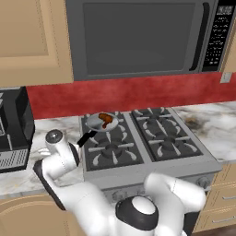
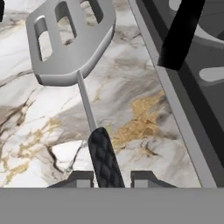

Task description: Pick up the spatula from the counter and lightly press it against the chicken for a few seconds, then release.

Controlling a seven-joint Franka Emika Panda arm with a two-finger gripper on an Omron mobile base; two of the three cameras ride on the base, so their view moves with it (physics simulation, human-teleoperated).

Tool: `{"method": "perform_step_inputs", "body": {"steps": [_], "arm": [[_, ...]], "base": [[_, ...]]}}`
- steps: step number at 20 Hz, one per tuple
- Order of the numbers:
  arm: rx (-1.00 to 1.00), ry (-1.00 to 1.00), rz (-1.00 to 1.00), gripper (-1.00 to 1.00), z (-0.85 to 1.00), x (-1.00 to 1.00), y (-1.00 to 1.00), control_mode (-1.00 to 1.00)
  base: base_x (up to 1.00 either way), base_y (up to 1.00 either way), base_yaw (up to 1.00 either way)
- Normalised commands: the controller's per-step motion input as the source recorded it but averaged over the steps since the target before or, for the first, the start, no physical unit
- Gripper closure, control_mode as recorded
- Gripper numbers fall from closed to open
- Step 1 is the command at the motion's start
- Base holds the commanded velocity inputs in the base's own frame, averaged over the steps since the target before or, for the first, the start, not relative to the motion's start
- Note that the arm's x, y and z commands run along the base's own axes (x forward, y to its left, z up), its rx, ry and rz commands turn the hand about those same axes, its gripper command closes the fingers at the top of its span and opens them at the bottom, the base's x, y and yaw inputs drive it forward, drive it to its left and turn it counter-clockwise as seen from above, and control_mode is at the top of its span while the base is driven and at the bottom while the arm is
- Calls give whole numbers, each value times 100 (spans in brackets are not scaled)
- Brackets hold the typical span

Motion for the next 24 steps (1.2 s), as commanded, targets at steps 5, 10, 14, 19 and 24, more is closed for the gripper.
{"method": "perform_step_inputs", "body": {"steps": [5, 10, 14, 19, 24], "arm": [[7, 2, 10, 100, 56, -18, -41, -100], [8, 13, 10, 100, 46, -7, -40, -100], [5, 2, 12, 100, 1, -2, -40, -100], [1, -1, 16, 100, -3, -5, -51, -100], [7, -3, 19, 100, 9, -20, -44, -100]], "base": [[0, 0, 0], [0, 0, 0], [0, 0, 0], [0, 0, 0], [0, 0, 0]]}}
